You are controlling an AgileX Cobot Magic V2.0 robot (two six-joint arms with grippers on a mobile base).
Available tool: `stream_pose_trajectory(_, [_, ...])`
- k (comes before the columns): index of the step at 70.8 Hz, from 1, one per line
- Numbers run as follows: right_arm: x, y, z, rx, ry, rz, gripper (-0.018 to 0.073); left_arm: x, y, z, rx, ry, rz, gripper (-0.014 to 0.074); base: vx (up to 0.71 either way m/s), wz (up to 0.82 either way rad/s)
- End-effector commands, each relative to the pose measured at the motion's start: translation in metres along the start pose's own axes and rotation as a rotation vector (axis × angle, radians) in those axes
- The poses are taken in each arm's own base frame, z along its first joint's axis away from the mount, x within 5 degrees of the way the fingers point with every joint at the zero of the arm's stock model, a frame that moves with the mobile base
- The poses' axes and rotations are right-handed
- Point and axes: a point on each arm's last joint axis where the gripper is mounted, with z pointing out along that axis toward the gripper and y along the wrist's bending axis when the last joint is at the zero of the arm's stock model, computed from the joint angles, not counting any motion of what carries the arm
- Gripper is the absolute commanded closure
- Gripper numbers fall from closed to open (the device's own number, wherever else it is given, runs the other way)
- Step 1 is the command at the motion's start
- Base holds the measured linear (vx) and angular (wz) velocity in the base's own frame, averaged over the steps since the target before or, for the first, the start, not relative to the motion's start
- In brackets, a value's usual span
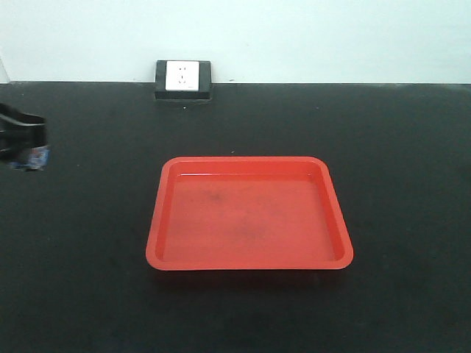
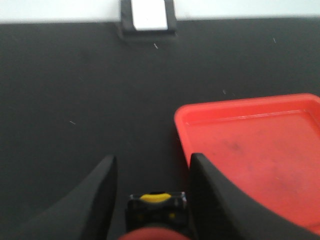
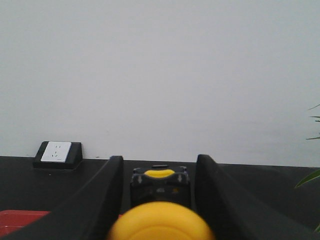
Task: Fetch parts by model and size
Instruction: 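Move the left gripper with the red-capped button toward the red tray, then lower the red-capped button into the tray's nearer half with the left gripper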
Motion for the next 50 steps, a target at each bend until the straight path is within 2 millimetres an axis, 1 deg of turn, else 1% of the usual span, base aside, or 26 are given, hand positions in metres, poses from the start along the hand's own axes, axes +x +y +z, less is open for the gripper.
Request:
stream_pose_trajectory(1, [-0.016,-0.001,0.000,0.005,-0.104,-0.001,0.0565,-0.020,-0.011,0.011,0.042,-0.062,-0.025,0.0601,0.00,0.00])
stream_pose_trajectory(10, [-0.016,-0.001,0.000,0.005,-0.104,0.001,0.0565,-0.025,-0.026,0.039,0.084,0.000,-0.047,0.0601,0.00,0.00])
stream_pose_trajectory(18, [-0.016,-0.001,0.000,0.005,-0.104,0.002,0.0565,-0.027,-0.045,0.062,0.130,0.066,-0.018,0.0601,0.00,0.00])
stream_pose_trajectory(30, [-0.016,-0.001,0.000,0.005,-0.104,0.002,0.0565,-0.031,-0.075,0.091,0.170,0.126,-0.066,0.0601,0.00,0.00])
stream_pose_trajectory(43, [-0.016,-0.001,0.000,0.005,-0.104,0.002,0.0565,-0.032,-0.103,0.116,0.113,0.229,-0.065,0.0601,0.00,0.00])
stream_pose_trajectory(50, [-0.016,-0.001,0.000,0.005,-0.104,0.002,0.0565,-0.032,-0.117,0.128,0.060,0.246,-0.063,0.0601,0.00,0.00])
